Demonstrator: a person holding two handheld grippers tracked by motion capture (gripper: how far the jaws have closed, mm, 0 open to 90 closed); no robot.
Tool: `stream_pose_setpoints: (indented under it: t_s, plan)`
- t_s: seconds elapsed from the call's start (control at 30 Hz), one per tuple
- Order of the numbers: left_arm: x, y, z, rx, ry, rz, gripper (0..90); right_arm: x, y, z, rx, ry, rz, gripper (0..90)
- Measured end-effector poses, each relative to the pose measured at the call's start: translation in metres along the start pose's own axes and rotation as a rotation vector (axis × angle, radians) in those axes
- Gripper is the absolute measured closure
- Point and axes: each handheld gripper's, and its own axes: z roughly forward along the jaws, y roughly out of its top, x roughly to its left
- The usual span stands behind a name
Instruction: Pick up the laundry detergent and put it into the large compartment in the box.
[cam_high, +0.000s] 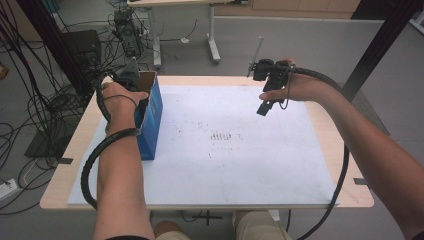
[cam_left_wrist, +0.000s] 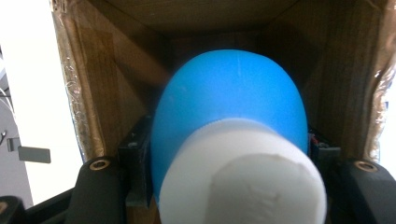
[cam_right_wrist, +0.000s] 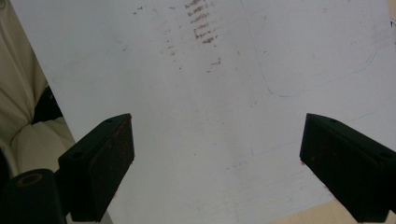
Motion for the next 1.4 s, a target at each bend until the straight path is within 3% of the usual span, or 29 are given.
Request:
stream_pose_setpoints:
  t_s: [1.0,1.4]
  plan:
    - [0.002,0.0,0.0004,-0.004,-0.01,0.0,36.3,0.0008,0.0003,-0.0004,-0.007,0.001,0.003,10.1]
    - [0.0005,-0.0003,-0.0052,-0.003,-0.001,0.0,31.0,0.0003,-0.0007,-0.0001,-0.007,0.005,0.005,10.1]
